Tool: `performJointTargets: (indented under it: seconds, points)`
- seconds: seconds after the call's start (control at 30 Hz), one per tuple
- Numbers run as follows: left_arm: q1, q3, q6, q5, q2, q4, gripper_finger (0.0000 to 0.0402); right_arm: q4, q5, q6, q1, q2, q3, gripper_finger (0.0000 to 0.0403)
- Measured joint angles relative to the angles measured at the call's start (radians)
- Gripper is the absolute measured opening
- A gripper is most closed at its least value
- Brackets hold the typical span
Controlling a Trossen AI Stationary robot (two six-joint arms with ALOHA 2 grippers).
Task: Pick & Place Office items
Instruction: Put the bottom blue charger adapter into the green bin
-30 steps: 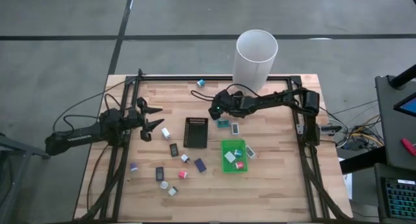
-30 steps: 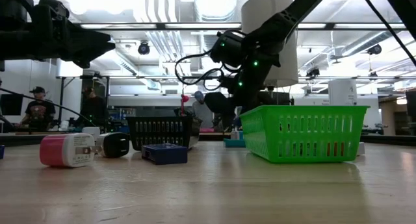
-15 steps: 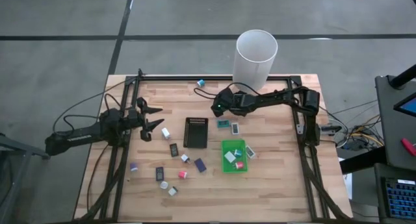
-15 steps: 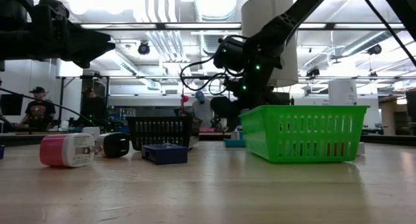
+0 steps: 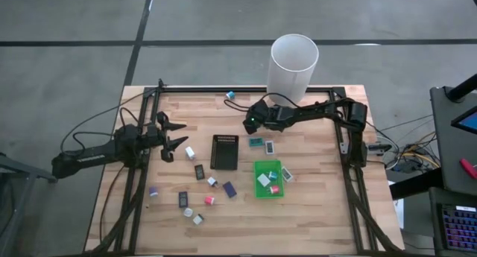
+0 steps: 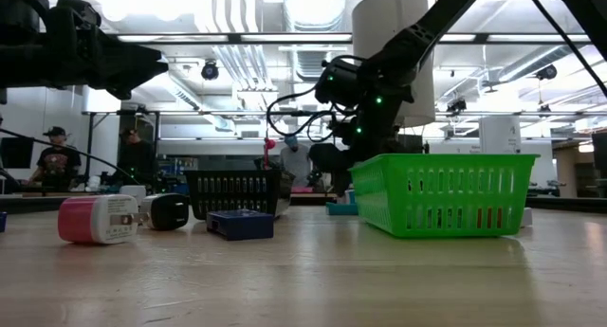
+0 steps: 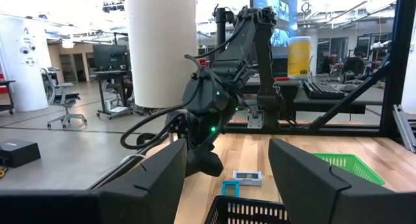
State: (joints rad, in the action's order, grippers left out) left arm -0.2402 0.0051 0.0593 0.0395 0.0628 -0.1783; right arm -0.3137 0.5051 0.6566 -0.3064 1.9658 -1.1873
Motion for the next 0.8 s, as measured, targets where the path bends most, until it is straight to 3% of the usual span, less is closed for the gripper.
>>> performJointTargets:
  seconds: [0.8]
  points:
    - [0.0, 0.0, 0.0, 0.0, 0.0, 0.0, 0.0225, 0.009, -0.09, -0.001, -0.012, -0.003, 0.017, 0.0218]
